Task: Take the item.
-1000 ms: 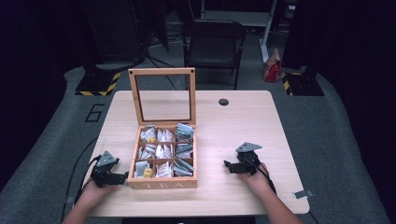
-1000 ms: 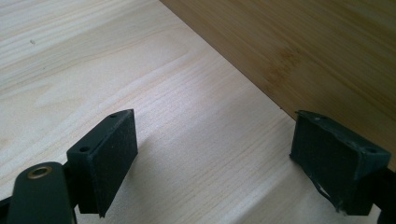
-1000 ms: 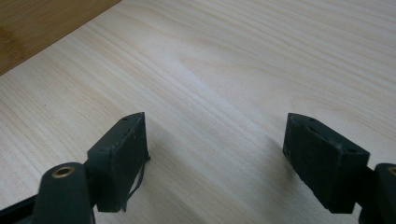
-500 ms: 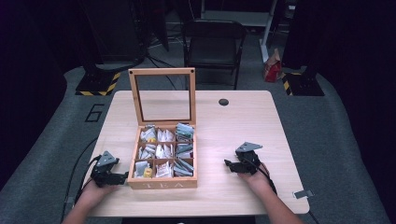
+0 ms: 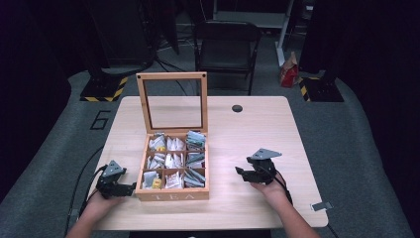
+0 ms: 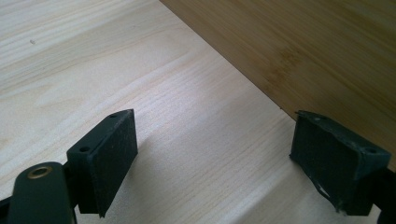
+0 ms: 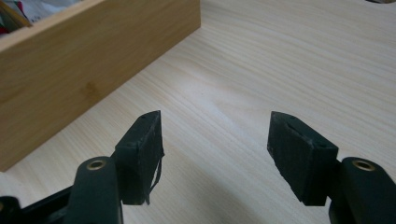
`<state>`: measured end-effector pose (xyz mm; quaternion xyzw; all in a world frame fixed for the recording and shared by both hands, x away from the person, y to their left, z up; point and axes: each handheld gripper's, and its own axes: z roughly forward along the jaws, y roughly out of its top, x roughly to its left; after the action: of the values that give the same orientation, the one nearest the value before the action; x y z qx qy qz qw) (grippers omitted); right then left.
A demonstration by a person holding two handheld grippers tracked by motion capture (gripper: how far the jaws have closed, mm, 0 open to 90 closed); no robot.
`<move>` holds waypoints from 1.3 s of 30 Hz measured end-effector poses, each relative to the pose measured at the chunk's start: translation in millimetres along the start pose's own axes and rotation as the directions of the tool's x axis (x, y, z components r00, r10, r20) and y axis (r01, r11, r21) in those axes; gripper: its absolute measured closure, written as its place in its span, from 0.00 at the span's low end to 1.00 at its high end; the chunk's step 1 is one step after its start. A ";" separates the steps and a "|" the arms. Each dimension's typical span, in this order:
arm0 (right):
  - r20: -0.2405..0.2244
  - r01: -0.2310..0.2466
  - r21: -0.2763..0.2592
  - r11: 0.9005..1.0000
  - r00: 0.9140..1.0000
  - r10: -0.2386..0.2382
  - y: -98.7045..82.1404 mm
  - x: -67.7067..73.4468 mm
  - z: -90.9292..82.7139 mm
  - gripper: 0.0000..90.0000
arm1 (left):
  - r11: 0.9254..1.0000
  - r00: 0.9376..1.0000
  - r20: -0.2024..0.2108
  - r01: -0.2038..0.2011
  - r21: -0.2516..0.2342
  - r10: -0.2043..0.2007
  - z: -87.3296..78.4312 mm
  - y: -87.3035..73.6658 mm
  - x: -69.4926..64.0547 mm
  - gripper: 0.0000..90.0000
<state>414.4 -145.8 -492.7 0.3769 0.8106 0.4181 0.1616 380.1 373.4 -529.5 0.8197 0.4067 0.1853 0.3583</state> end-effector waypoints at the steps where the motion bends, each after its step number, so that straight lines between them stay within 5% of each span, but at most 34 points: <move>1: -0.001 -0.007 -0.009 1.000 1.000 0.007 2.3 1.6 -2.5 0.39 | 1.000 1.000 0.000 -0.004 0.000 0.004 0.0 0.1 0.3 0.16; 18: -0.076 0.025 -0.033 0.999 0.997 -0.028 22.1 15.6 -13.9 0.41 | 1.000 1.000 -0.003 0.014 -0.012 -0.015 1.1 -0.6 -1.3 0.16; 39: -0.157 0.097 -0.065 0.993 0.982 -0.106 56.0 45.0 -18.5 0.43 | 1.000 1.000 -0.003 0.015 -0.012 -0.015 1.1 -0.6 -1.3 0.16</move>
<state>400.5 -102.1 -434.5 0.2957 0.8268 0.4611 0.1277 379.7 372.1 -530.7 0.8141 0.4122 0.1864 0.3640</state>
